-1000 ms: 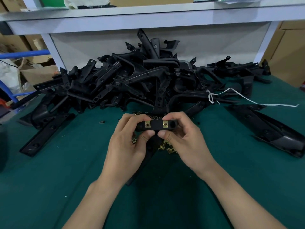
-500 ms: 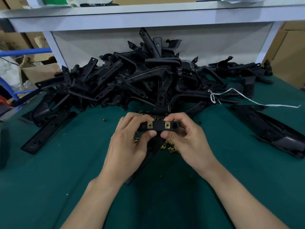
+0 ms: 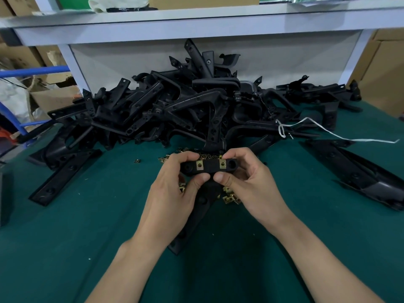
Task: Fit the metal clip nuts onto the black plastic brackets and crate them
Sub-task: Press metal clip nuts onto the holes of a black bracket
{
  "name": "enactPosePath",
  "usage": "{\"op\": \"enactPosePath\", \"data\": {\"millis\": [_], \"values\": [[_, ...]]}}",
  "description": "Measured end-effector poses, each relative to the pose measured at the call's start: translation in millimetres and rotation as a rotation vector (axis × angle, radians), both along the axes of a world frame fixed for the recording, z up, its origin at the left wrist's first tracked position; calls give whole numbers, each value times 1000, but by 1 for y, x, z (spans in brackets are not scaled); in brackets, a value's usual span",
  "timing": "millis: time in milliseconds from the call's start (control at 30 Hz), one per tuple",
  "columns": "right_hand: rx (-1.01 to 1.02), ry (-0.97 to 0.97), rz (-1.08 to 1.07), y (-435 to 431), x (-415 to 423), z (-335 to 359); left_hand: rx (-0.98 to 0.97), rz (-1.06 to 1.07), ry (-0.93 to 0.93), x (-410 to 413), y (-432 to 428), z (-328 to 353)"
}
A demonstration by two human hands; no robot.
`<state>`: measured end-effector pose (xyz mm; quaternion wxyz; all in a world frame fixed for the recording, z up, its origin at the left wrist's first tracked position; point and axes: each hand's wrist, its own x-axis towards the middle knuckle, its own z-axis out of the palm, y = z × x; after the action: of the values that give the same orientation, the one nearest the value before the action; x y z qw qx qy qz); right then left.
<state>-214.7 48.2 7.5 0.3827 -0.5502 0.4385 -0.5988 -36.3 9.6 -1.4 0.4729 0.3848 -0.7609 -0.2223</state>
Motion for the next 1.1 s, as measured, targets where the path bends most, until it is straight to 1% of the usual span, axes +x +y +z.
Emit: {"op": "enactPosePath", "data": {"millis": [300,667,1100], "values": [[-1,37,22,-1,-3,0,-44,-12,-31,0,-1,1],[-6,60,20,-1,-5,2,-45,-15,-33,0,-2,-2],[11,62,-17,-2,-4,1,-25,-9,6,-2,-2,-3]]}}
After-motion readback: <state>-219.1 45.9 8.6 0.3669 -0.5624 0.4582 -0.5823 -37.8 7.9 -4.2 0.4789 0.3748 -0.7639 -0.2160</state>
